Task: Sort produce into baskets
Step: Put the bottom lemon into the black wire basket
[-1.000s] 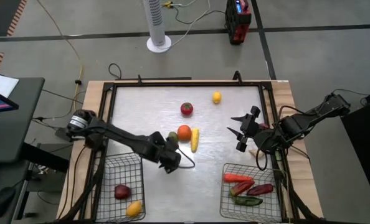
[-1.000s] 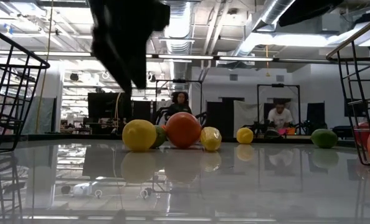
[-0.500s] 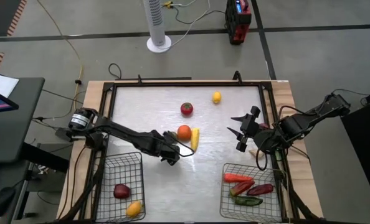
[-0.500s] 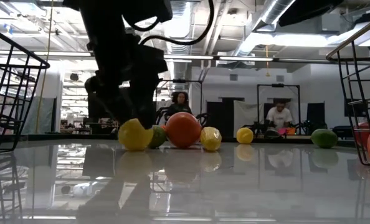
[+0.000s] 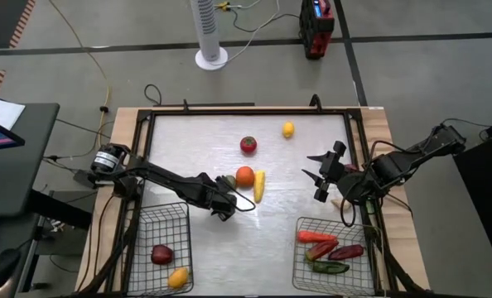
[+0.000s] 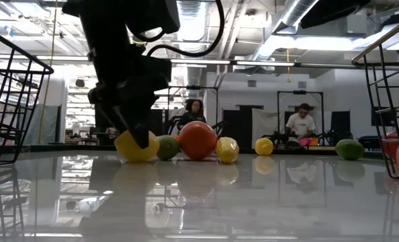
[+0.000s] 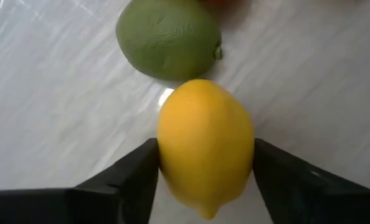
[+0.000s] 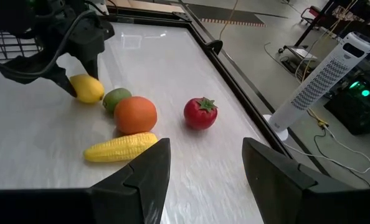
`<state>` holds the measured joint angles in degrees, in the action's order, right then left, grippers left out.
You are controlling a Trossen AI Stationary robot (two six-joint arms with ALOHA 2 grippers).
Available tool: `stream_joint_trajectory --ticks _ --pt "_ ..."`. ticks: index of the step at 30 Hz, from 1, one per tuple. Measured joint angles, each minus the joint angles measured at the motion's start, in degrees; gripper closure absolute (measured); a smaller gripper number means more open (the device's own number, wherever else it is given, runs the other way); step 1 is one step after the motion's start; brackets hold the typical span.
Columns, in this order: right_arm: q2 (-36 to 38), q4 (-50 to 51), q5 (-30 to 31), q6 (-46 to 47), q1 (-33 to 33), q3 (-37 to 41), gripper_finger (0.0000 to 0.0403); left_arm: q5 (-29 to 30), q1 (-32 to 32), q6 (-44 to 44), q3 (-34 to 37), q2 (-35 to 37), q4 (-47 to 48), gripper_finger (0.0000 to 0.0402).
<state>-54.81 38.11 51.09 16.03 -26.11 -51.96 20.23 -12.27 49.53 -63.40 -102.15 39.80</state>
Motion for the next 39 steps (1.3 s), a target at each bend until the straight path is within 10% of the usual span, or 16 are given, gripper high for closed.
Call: stream_joint_trajectory --ticks 13,23,39 --pt "0.0 0.25 -0.02 0.0 0.0 0.0 0.0178 -7.69 -0.11 -7.04 -7.52 3.69 5.75 0.0216" --pt "-0.25 0.35 -0.09 0.9 0.0 0.0 0.0178 -27.26 -8.8 -10.69 -12.54 15.99 11.15 0.0215" --pt "-2.75 -0.05 -0.15 0.0 1.57 0.0 0.0178 -15.45 -33.71 35.73 -12.46 26.92 33.69 0.0211"
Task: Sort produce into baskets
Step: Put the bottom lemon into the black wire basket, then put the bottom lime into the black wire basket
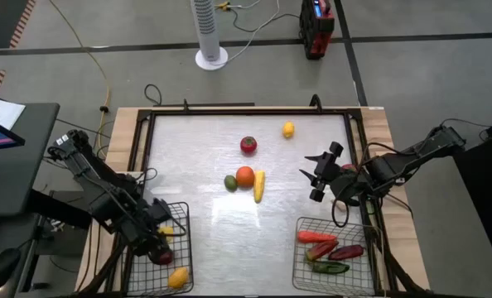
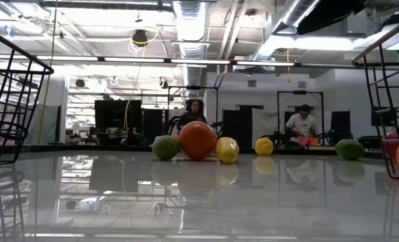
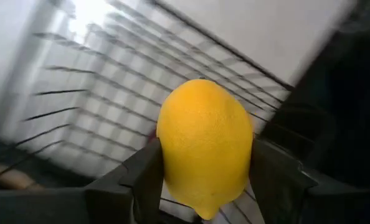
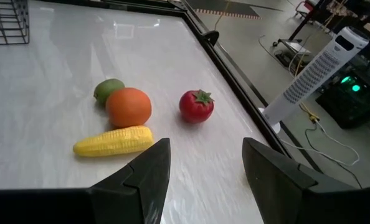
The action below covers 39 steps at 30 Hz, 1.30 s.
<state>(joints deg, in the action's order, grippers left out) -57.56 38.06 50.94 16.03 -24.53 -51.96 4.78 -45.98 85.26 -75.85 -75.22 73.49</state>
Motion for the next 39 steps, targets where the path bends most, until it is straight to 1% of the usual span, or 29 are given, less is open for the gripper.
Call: stream_joint_trajectory --ticks 2,6,10,12,14,16,17,21,23,26,30,36,39 --pt "0.0 -0.02 0.0 -0.01 -0.08 0.0 0.0178 1.9 -0.83 3.02 0.0 -0.64 3.08 0.0202" --pt "0.0 -0.1 -0.07 0.0 -0.13 0.0 0.0178 0.93 -0.11 3.17 0.02 -1.73 5.05 0.0162" --pt "0.0 -0.33 -0.04 -0.02 -0.11 0.0 0.0178 -1.32 2.29 0.28 0.02 -2.09 6.25 0.0118" --pt "0.0 -0.43 -0.04 -0.02 -0.11 0.0 0.0178 -1.24 4.45 -2.19 0.02 -2.07 6.42 0.0107" --pt "0.02 -0.5 -0.07 -0.02 -0.11 0.0 0.0178 -0.61 6.72 -5.23 0.0 -2.09 6.39 0.0103" --pt "0.02 -0.54 -0.07 -0.04 -0.11 0.0 0.0178 1.8 9.56 -9.15 0.0 -2.07 6.15 0.0104" --pt "0.02 -0.63 -0.07 -0.04 -0.11 0.0 0.0178 4.13 11.02 -11.91 0.0 -2.07 5.66 0.0105" --pt "0.02 -0.89 -0.07 -0.06 -0.11 0.0 0.0178 16.52 17.02 -22.76 -0.01 -2.39 1.78 0.0106" --pt "0.02 -0.87 -0.07 -0.04 -0.11 0.0 0.0178 19.87 20.34 -27.85 -0.02 -3.29 0.09 0.0106" --pt "0.02 -0.85 -0.07 -0.22 -0.11 0.0 0.0178 19.78 26.28 -33.78 1.06 -6.1 -2.45 0.0106" --pt "0.02 -0.89 -0.08 -0.92 -0.11 0.0 0.0178 17.43 32.78 -42.05 3.72 -12.04 -10.21 0.0106" --pt "0.02 -0.87 -0.09 -0.94 -0.11 0.0 0.0178 12.63 38.42 -57.9 3.82 -21.94 -21.28 0.0107" --pt "0.02 -0.87 -0.09 -1.02 -0.11 0.0 0.0178 11.82 40.21 -65.74 3.82 -25.54 -23.76 0.0107"
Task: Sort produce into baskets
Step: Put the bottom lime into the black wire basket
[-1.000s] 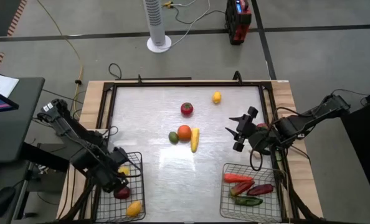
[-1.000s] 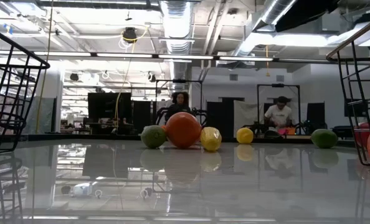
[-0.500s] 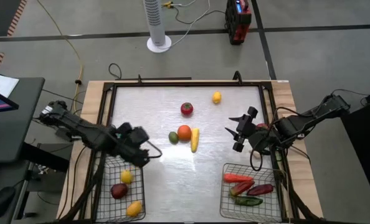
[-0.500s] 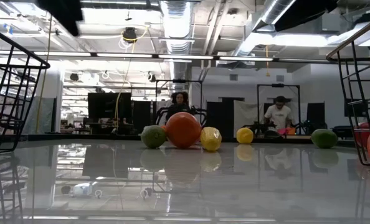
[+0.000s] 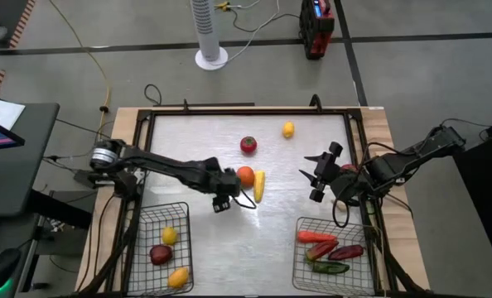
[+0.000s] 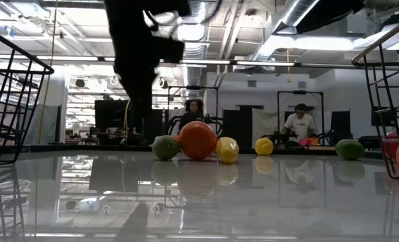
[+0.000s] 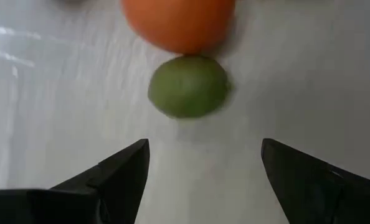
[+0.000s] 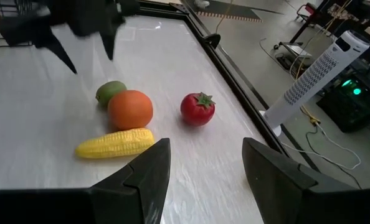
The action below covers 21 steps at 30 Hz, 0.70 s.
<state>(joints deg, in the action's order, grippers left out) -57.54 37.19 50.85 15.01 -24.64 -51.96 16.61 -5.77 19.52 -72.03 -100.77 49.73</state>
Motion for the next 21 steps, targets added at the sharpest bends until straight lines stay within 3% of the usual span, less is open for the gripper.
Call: stream_joint_trajectory --ticks 9,17,21 --pt "0.0 -0.04 -0.02 -0.36 0.0 0.0 0.0178 4.07 2.5 -18.09 0.04 -3.48 -4.89 0.0107" --pt "0.0 -0.04 -0.02 -0.51 0.0 0.0 0.0178 -6.64 7.28 -25.07 0.04 -3.48 -8.93 0.0107" --pt "0.0 -0.04 -0.02 -0.53 0.0 0.0 0.0178 -8.08 9.18 -27.91 0.04 -3.48 -10.74 0.0107"
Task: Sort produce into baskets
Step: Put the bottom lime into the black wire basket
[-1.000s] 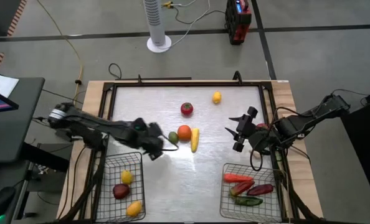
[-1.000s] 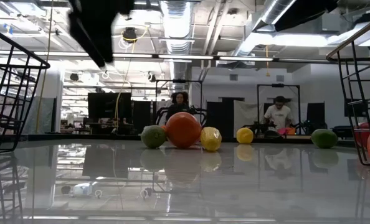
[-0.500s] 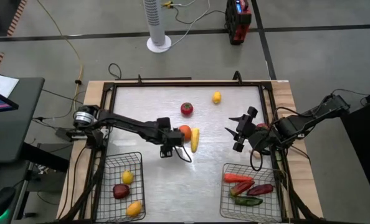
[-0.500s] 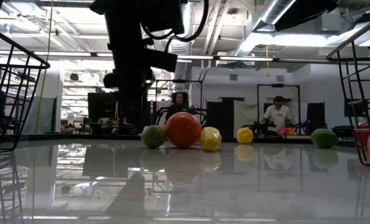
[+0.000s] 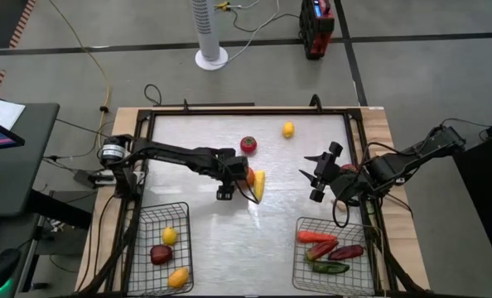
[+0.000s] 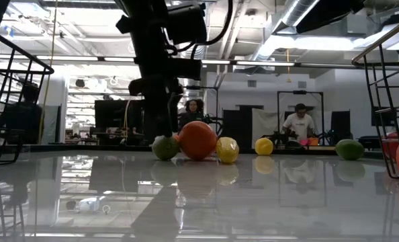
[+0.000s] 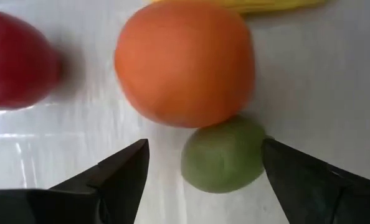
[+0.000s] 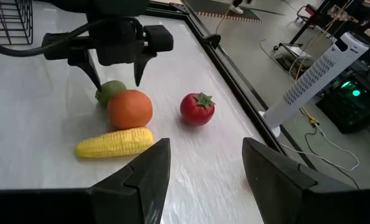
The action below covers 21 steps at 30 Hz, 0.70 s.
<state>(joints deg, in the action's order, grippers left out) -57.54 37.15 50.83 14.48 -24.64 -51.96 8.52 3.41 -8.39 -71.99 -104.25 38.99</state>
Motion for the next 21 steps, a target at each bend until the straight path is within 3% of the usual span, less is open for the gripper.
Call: stream_joint_trajectory --ticks 7,14,21 --pt "0.02 -0.25 0.0 -0.93 0.0 0.0 0.0178 -5.46 0.75 -2.69 0.04 -3.19 0.77 0.0107" --pt "0.02 -0.4 0.0 -1.7 0.09 0.0 0.0178 -4.94 0.75 -4.07 0.04 -6.22 0.38 0.011" --pt "0.02 -1.78 0.04 -3.97 0.11 -0.02 0.0178 -4.77 0.51 -2.08 0.0 -6.4 0.75 0.016"
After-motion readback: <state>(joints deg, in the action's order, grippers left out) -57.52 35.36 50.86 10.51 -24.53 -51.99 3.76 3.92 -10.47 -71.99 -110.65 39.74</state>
